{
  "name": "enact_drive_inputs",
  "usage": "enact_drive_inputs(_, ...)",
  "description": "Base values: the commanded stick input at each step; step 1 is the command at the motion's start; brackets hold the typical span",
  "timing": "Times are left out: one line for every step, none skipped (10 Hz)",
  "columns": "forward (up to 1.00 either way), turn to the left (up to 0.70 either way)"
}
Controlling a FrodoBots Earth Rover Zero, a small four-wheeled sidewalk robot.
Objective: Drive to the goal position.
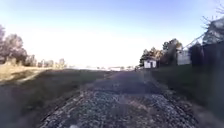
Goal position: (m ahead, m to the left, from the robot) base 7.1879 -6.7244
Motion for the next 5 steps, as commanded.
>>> enact_drive_inputs(0.84,0.00)
enact_drive_inputs(0.83,0.00)
enact_drive_inputs(0.84,0.00)
enact_drive_inputs(0.84,0.00)
enact_drive_inputs(0.84,0.00)
